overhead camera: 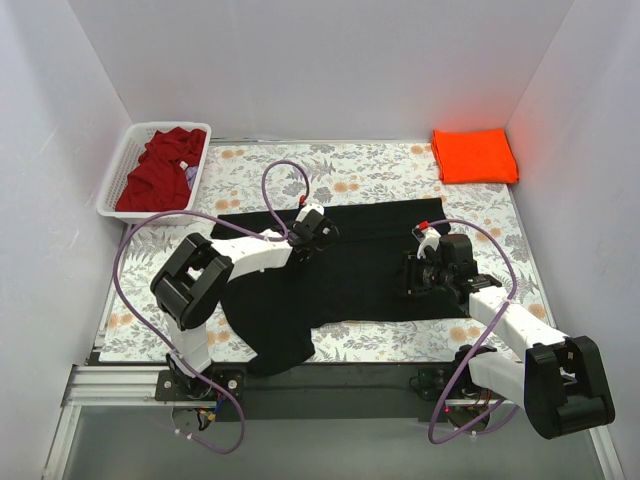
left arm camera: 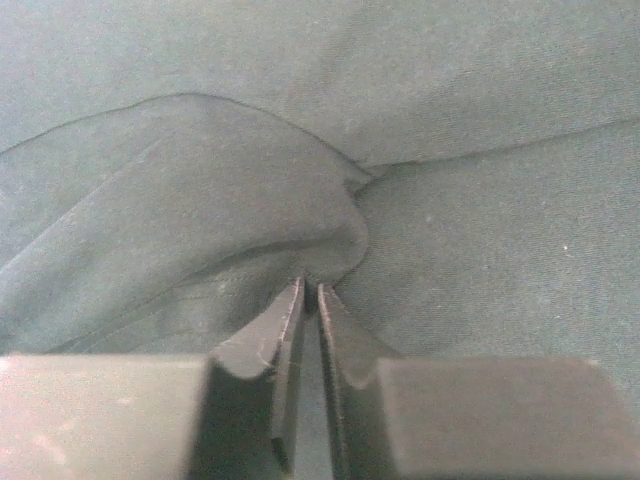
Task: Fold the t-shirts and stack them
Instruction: Fold the tshirt
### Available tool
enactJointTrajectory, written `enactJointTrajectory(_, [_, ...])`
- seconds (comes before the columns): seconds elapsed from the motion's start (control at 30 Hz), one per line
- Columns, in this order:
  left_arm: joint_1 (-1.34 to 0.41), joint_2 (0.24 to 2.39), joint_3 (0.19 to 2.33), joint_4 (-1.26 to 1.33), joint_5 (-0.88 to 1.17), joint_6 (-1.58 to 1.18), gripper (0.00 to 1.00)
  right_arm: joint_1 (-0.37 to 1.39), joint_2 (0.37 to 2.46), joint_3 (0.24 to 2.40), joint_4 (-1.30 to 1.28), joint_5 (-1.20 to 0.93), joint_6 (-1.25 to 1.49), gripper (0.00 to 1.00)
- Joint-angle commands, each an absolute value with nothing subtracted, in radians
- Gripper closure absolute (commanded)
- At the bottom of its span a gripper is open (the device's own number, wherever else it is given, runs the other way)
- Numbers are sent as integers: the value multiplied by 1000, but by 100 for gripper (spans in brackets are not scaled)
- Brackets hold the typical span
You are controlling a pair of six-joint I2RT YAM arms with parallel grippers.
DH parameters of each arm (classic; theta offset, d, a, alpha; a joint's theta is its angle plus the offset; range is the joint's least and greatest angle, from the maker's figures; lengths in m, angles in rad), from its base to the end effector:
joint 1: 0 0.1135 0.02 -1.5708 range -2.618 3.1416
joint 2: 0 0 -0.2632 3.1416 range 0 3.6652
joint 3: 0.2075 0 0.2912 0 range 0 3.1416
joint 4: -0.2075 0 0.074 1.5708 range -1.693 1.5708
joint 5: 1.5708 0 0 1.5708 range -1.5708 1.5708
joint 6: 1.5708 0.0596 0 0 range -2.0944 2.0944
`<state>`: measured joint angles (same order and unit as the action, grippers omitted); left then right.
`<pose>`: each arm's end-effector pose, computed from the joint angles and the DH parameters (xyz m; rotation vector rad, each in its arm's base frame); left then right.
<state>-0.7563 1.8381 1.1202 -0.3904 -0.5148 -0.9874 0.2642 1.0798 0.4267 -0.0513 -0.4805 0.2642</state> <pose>0.3109 -0.2530 0.1124 -0.4349 2.4253 -0.0268 0.2393 0.0933 0.1380 -0.2603 2.2977 0.8209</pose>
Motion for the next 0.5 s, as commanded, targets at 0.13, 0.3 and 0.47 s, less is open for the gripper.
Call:
enactJointTrajectory(0.13, [-758,1858,1224,-481,-439,-1032,100,267,1072,410,-37,-477,259,56])
enactJointTrajectory(0.3, [-758,1842,1295,-578,-387,-1091,100,267,1065,410,-37,-471,258,56])
enactJointTrajectory(0.47, [-758,1871,1414,-692,-341,-1180,99,265,1071,408,-37,-471,256,56])
